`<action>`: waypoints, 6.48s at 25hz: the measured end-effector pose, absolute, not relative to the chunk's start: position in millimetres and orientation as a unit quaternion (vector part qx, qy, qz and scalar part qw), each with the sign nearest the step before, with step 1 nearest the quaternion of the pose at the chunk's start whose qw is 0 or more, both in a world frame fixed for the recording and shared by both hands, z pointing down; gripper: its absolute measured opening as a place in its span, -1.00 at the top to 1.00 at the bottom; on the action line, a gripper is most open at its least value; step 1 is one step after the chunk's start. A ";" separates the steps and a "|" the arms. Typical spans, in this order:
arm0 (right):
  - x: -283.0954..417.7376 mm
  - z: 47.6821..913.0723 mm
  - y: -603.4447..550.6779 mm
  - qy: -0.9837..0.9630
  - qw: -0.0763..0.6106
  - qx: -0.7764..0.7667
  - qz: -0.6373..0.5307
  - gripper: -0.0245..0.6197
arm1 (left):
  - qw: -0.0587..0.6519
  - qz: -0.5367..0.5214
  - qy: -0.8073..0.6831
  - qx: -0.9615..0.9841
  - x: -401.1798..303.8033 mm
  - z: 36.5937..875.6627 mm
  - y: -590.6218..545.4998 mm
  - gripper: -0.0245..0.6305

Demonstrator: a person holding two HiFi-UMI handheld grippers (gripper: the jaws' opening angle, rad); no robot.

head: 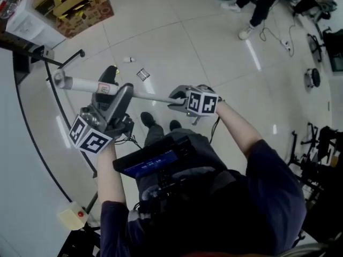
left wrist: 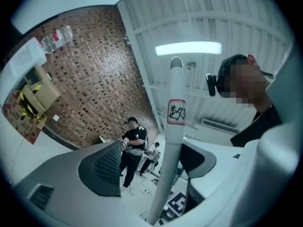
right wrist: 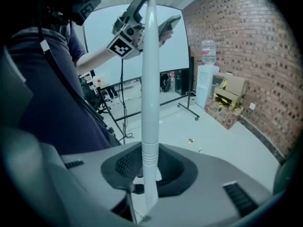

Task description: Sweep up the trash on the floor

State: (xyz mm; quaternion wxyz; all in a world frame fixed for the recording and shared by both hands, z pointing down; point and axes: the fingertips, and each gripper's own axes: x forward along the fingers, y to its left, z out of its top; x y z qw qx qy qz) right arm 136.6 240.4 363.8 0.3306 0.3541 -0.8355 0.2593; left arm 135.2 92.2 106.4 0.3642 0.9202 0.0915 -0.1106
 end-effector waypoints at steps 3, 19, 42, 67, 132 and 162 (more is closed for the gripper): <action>124.0 370.4 216.8 -0.832 0.329 0.351 0.277 0.62 | 0.329 -0.064 0.158 0.929 146.8 118.2 96.1 -0.21; 112.9 345.5 85.0 -0.834 0.267 0.405 0.263 0.63 | 0.151 0.075 0.286 0.943 210.8 140.1 120.8 -0.21; 244.2 338.5 100.9 -0.747 0.313 0.533 0.246 0.63 | 0.358 -0.023 0.095 0.928 270.8 158.5 8.9 0.93; 360.6 528.1 67.1 -0.783 0.451 0.356 0.237 0.62 | 0.500 -0.008 -0.198 0.843 324.5 390.3 -48.9 0.86; 83.9 923.9 -63.8 -0.807 0.420 0.336 0.246 0.52 | 0.529 -0.026 -0.416 0.739 4.4 782.6 -142.2 0.88; -28.4 820.2 -109.7 -0.851 0.280 0.363 0.257 0.50 | 0.464 0.027 -0.455 0.760 -76.0 664.9 -170.3 0.86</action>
